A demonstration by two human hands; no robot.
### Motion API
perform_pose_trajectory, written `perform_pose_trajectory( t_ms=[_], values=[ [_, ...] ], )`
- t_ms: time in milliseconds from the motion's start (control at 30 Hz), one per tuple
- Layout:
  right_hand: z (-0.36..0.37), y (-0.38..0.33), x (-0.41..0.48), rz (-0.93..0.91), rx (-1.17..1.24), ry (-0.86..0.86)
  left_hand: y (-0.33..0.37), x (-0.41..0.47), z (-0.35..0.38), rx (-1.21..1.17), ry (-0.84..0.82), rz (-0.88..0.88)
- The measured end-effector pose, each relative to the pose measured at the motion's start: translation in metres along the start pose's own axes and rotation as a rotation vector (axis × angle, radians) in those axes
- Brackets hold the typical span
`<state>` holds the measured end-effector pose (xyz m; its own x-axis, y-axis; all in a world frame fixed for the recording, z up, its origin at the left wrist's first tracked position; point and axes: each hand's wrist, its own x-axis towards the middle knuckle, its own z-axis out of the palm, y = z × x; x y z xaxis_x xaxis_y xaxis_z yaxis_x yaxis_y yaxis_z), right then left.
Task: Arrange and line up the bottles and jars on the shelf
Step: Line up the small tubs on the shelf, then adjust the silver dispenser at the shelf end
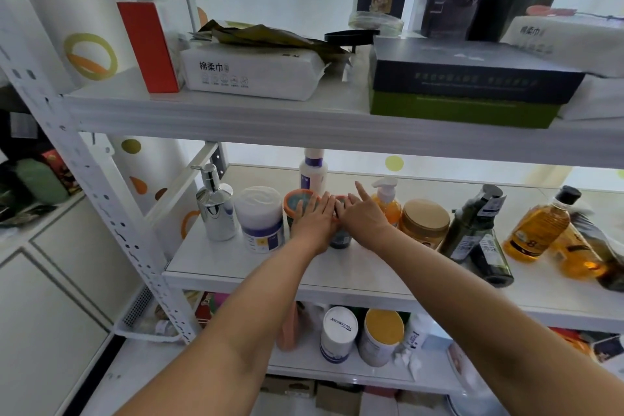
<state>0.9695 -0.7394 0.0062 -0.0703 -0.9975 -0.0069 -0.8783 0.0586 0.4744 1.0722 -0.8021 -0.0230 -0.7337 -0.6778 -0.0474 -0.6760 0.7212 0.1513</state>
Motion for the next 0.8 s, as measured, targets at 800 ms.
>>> perform_pose_trajectory(
  t_ms=[800],
  values=[
    [-0.09, -0.103, 0.107, 0.059, 0.81, 0.063, -0.172, -0.056, -0.016, -0.611, 0.497, -0.847]
  ],
)
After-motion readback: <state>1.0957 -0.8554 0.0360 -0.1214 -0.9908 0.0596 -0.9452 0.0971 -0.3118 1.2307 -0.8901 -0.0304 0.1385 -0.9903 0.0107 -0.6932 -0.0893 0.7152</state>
